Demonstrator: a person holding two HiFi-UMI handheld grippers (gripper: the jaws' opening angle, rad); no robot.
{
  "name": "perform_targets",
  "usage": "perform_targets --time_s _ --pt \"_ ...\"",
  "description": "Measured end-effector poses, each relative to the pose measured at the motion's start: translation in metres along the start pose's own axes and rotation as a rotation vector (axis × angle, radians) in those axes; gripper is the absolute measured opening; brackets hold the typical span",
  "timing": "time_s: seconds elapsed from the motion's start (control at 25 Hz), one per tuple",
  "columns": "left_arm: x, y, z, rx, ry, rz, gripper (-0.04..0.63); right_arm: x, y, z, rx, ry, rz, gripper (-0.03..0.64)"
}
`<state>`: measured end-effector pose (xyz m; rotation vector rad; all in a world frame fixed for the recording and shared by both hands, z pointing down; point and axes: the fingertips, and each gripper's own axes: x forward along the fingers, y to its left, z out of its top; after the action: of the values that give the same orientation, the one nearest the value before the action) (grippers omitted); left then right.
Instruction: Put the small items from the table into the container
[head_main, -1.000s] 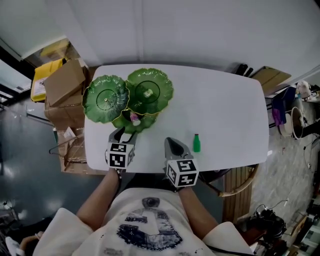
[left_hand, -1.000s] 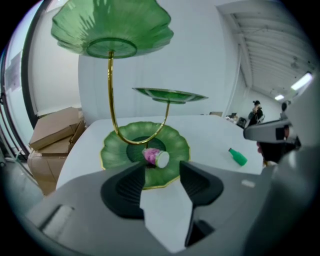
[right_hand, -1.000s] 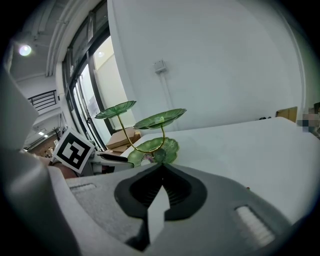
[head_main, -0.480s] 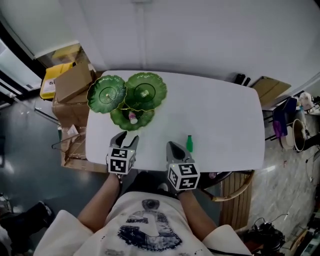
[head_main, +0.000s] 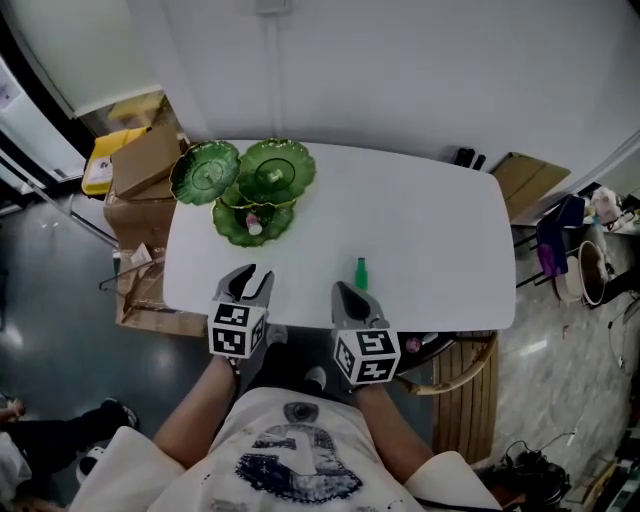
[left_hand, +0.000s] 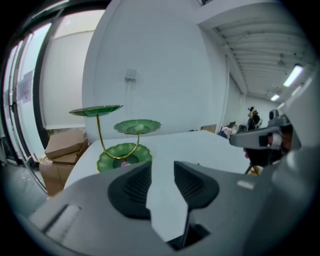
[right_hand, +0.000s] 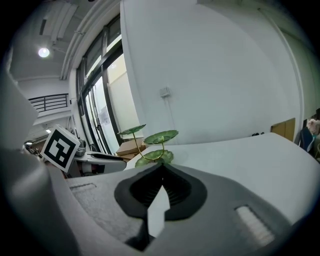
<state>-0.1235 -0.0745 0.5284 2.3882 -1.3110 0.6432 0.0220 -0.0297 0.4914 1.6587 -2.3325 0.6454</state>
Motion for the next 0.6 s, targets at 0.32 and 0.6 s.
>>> perform_targets --time_s 0.32,0.6 --pt "-0.038 -0.037 0.019 0.018 -0.09 -0.012 0.077 -0.036 -0.004 0.006 -0.027 -0.041 0.002 0.0" --pt "-0.062 -0.066 0.029 0.044 -0.147 -0.012 0.028 -0.063 -0.006 0.013 -0.04 -0.077 0.012 0.0"
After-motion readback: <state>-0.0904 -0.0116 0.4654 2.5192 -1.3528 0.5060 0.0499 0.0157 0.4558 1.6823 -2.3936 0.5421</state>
